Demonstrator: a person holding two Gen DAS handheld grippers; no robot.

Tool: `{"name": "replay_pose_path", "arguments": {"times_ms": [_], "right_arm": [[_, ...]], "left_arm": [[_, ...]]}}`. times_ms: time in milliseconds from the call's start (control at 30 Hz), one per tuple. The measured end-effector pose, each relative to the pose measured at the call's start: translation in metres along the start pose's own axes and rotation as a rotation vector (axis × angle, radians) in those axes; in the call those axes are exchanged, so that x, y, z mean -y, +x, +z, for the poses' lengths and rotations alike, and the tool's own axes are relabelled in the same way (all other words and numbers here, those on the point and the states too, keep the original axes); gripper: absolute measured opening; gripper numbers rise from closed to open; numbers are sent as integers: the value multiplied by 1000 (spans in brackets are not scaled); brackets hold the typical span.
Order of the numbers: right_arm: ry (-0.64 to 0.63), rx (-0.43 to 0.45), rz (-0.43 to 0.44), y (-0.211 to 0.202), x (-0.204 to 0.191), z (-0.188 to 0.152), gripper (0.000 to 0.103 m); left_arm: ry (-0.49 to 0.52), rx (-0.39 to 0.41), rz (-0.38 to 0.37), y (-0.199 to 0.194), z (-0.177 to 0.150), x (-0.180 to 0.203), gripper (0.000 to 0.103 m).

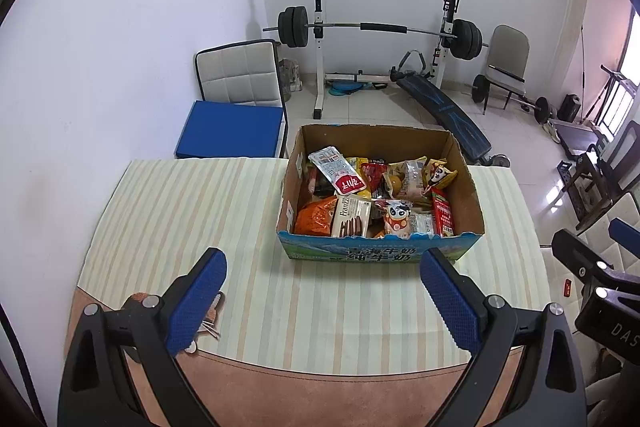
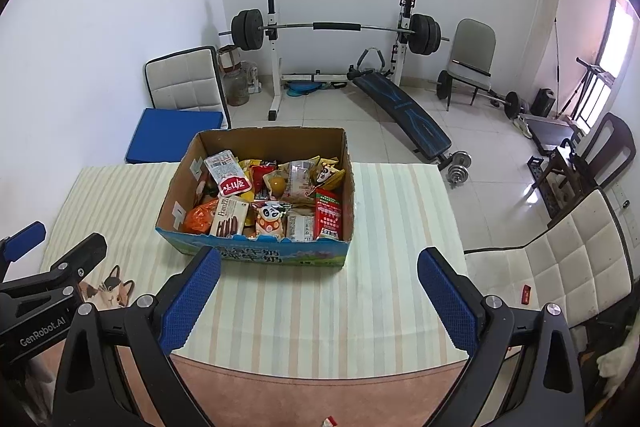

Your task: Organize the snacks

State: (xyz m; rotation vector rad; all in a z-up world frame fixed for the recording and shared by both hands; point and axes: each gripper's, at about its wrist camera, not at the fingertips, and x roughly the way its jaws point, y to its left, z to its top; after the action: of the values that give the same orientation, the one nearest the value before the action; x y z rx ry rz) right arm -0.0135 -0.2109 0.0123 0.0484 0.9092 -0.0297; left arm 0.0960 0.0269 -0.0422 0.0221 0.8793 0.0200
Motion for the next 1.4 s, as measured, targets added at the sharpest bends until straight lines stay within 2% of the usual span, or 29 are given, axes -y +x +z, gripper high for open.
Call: {"name": "replay_pose_path", "arguments": {"times_ms": [1400], "right_arm": [[-7, 12, 13, -3, -6, 9, 101]], "left_arm": [[6, 31, 3, -6, 8, 0, 99]]}}
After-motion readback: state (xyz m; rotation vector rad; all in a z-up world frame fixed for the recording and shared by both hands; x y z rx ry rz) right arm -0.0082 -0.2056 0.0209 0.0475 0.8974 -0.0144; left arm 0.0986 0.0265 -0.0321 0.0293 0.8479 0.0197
